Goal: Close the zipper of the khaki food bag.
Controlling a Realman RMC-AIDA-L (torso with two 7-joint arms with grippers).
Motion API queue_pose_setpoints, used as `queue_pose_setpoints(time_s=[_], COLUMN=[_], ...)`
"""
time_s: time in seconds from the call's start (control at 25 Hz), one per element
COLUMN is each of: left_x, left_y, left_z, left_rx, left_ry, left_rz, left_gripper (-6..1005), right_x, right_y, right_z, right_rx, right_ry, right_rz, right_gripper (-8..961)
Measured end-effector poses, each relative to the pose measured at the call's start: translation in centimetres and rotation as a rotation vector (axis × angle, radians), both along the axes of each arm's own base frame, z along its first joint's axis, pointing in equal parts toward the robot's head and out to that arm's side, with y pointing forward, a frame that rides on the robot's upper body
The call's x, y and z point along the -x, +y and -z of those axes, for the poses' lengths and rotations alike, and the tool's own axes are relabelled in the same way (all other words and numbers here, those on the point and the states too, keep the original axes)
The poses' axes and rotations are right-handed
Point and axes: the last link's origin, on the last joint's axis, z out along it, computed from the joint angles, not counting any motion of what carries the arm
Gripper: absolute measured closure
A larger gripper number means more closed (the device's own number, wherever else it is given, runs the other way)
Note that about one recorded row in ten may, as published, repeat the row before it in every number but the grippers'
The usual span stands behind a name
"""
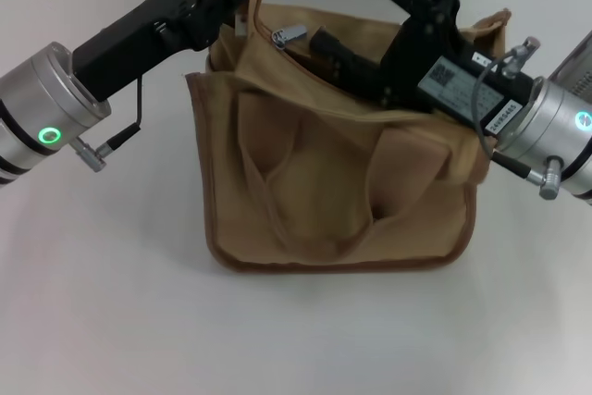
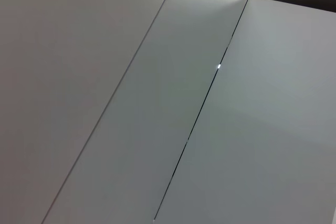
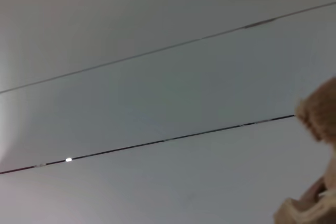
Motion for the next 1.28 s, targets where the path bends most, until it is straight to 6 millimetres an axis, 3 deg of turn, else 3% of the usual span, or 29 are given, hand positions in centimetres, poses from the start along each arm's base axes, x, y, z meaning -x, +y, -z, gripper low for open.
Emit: queue_pose_setpoints(time_s=[0.84,1.28], left_x=[-0.5,-0.3], left_y=[0.0,-0.2], left_z=[0.4,0.4], left_rx=[0.017,0.018], left_ry=[-0.012,-0.013], left_rz=[0.009,0.003], left_gripper=[928,923], right_x=[1.9,1.5], right_y=[0.8,1.0], right_z=[1.4,2.0], right_rx=[0.005,-0.007], right_ry=[-0.046,-0.089], right_rz=[-0.043,-0.018], right_gripper=[206,210])
